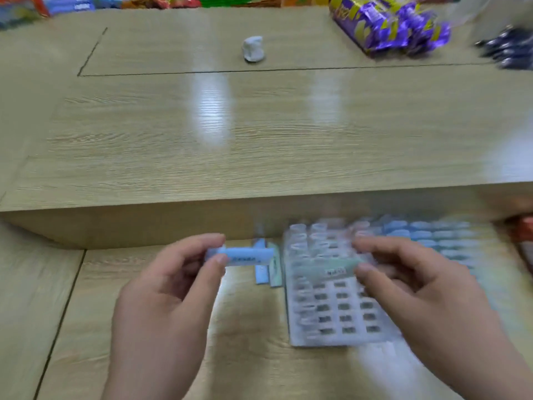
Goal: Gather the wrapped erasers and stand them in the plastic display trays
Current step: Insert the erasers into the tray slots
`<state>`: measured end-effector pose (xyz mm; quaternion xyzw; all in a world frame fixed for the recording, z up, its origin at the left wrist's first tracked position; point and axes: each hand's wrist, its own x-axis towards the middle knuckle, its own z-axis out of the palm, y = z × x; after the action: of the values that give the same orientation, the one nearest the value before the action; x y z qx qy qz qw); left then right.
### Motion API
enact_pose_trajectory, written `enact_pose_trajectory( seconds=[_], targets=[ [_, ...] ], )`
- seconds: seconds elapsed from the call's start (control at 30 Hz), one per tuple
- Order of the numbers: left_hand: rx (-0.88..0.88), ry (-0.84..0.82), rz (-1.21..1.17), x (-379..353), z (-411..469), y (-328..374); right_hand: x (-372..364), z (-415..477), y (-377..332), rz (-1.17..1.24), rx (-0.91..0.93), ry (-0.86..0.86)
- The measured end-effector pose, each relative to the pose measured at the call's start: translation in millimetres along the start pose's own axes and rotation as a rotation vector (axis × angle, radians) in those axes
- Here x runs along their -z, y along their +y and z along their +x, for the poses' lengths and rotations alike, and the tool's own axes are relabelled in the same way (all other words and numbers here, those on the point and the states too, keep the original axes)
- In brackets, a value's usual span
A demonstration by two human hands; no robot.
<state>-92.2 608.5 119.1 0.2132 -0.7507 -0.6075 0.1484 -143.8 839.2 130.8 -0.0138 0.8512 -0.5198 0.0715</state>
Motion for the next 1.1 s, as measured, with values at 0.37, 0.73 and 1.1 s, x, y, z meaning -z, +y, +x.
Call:
enact_pose_trajectory(
  seconds=[0.37, 0.73, 1.1],
  targets=[
    [-0.165, -0.303, 0.1, -135.3, -34.5, 24.7, 130.5, -14.0, 75.7, -0.113, 0.111, 0.224],
    [-0.361, -0.327, 0.407, -191.9, -44.4, 25.7, 151.6, -19.7, 108.6, -0.065, 0.107, 0.261],
    [-0.577, -0.341, 0.707, -224.3, -36.1, 9.6, 134.6, -24.8, 136.0, -0.295, 0.329, 0.204]
  ],
)
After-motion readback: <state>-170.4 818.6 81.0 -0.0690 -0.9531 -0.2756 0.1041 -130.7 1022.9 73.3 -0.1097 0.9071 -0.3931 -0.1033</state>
